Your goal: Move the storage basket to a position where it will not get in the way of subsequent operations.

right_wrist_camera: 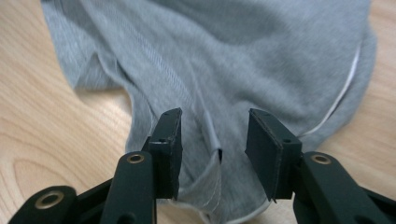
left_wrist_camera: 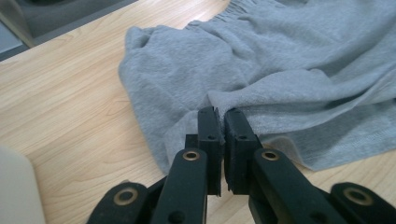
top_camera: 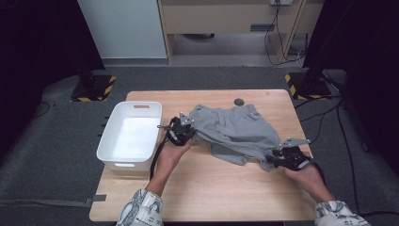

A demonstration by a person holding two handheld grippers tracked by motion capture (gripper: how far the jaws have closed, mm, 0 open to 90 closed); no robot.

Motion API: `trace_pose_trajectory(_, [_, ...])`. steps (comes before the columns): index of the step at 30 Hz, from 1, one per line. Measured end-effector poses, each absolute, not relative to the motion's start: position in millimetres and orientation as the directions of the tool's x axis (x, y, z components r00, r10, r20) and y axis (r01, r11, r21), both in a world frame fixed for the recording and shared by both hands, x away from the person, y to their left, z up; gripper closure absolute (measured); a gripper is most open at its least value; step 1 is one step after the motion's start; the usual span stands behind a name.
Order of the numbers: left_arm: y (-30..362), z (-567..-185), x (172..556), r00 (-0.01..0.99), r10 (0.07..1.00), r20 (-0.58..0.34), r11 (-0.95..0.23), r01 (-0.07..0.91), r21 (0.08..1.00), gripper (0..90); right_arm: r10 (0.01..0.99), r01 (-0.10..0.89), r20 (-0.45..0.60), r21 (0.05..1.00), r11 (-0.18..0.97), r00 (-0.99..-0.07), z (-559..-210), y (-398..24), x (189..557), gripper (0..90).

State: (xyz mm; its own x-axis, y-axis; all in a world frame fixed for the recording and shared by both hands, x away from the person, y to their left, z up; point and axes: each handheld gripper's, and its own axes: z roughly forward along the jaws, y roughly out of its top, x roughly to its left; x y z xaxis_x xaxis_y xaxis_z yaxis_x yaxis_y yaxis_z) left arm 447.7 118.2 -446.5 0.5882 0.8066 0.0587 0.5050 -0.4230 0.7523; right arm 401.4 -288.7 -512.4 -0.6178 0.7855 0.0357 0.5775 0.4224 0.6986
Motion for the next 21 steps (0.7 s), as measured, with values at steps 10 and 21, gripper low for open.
trace_pose_trajectory(10, [129.2, -444.1, 446.4, 0.576, 0.817, 0.034, -0.397, 0.519, 0.757, 86.2, 0.781, 0.590, 0.057, 0.690, 0.419, -0.621, -513.8, -302.3, 398.4, 87.9])
trace_pose_trajectory(21, [133.6, -440.4, 428.6, 0.632, 0.774, 0.048, -0.449, 0.493, 0.745, 86.2, 0.817, 0.504, 0.041, 0.804, 0.314, -0.575, -470.8, -322.7, 403.1, 88.2])
